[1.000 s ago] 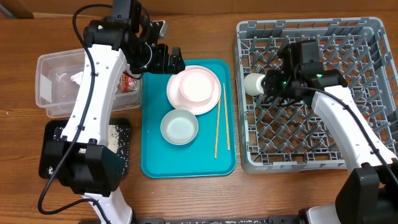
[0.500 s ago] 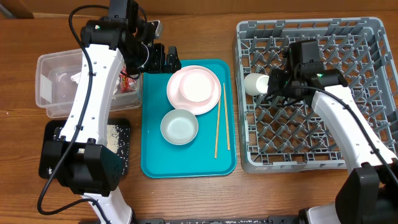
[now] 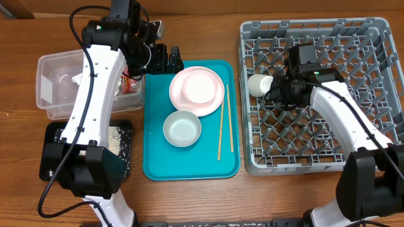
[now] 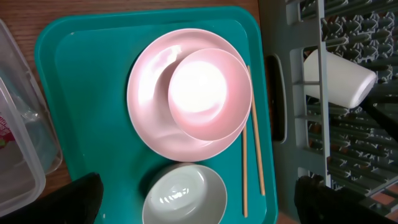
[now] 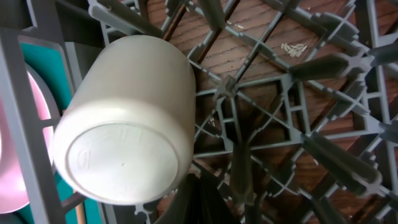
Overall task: Sort waste into correct bins and load items into the dishwasher
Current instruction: 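Lower the cup into the grey rack and open the right gripper, then raise the right gripper off the cup and retract the left arm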
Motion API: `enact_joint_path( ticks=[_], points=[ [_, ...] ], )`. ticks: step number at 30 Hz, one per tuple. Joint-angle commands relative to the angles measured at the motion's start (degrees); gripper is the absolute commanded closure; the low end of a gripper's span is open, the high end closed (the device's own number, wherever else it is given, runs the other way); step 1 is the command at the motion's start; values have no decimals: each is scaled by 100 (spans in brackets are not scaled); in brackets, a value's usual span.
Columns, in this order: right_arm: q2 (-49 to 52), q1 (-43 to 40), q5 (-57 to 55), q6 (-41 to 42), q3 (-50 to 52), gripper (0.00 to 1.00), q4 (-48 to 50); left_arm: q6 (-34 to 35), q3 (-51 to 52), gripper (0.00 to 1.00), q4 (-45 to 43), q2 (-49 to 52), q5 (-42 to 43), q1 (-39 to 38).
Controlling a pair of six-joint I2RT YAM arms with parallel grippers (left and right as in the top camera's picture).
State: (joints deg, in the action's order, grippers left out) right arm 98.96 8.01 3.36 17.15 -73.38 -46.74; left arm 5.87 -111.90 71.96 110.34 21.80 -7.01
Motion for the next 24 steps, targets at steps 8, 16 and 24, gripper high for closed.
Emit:
enact_joint_path(
  ticks=[8, 16, 24],
  points=[
    [20, 17, 129, 70, 4, 90, 262, 59, 11, 0, -22, -42, -146, 28],
    [17, 17, 769, 46, -44, 82, 769, 59, 11, 0, -20, -42, -144, 35],
    [-85, -13, 837, -138, -409, 76, 514, 59, 11, 0, -4, -42, -146, 35]
  ],
)
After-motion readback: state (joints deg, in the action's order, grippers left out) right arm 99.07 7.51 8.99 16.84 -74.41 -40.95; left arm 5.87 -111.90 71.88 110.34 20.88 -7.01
